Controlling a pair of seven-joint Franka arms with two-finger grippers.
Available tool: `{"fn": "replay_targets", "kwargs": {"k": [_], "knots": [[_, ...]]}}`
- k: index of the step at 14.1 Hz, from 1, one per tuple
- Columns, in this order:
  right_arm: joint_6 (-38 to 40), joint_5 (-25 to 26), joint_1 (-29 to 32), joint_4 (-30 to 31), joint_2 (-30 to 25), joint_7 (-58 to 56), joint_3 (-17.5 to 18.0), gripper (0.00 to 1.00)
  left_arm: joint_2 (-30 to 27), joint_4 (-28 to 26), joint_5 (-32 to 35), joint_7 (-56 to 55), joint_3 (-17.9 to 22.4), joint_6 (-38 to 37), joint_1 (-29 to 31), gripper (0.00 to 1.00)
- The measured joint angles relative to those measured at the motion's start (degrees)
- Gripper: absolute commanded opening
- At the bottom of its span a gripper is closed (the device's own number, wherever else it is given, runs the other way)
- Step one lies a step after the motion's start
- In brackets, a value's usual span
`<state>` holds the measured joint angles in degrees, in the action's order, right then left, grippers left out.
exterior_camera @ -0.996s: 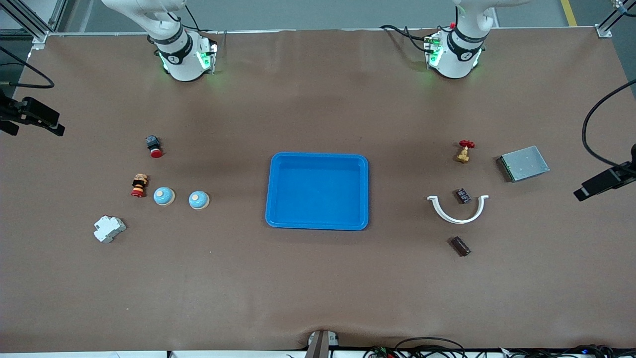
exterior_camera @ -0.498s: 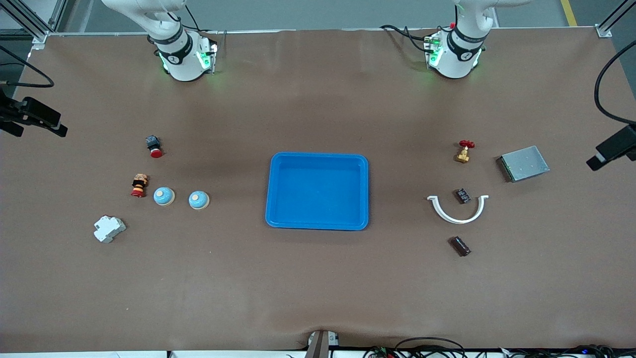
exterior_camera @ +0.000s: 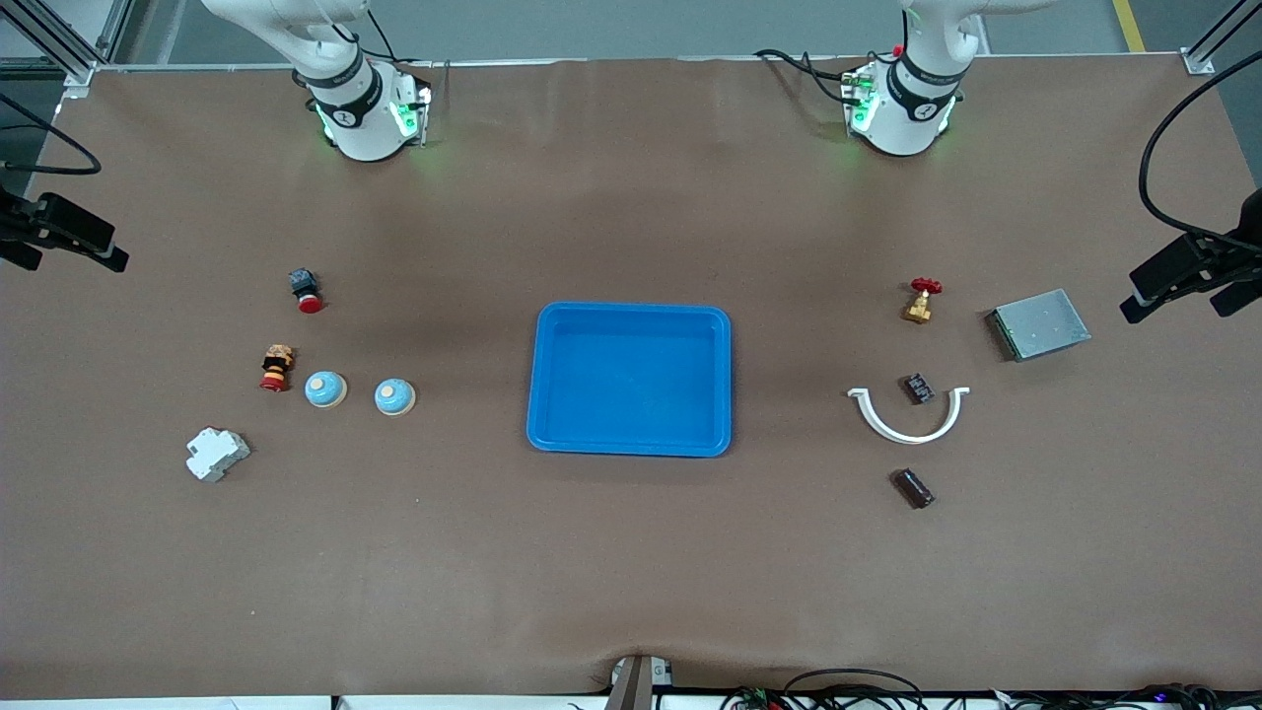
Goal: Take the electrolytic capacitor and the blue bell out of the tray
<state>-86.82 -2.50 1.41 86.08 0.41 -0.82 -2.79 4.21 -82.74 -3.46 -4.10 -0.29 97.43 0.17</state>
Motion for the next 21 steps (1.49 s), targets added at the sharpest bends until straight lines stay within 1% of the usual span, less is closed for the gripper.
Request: {"fn": "replay_targets", "kwargs": {"k": [3,9,13,16,19,21], "knots": [[-0.06,-0.07,0.0,0.0,0.0,0.22,0.0,1.0,0.57,-0.07,0.0,0.89,0.68,0.0,0.42,1.0],[-0.07,-0.23,-0.18,0.0,-0.14,2.36,0.02,1.0,2.39,-0.33,-0.01,0.63,0.43,0.09,-0.31,1.0],[-0.35,-0.24,-0.21,-0.01,-0.14,2.41,0.02,1.0,2.76,-0.37,-0.02,-0.67,0.22,1.76,-1.12,1.0],[-0.39,-0.24,-0.22,0.0,-0.14,2.41,0.02,1.0,2.77,-0.65,0.28,-0.14,0.21,1.82,-1.32,1.0],[-0.4,-0.24,-0.22,-0.01,-0.14,2.41,0.02,1.0,2.25,-0.66,2.95,2.5,0.28,2.0,-1.32,1.0],[-0.46,-0.23,-0.22,-0.01,-0.14,2.4,0.02,1.0,1.38,-0.82,3.2,2.86,0.34,2.0,-1.32,1.0]]}}
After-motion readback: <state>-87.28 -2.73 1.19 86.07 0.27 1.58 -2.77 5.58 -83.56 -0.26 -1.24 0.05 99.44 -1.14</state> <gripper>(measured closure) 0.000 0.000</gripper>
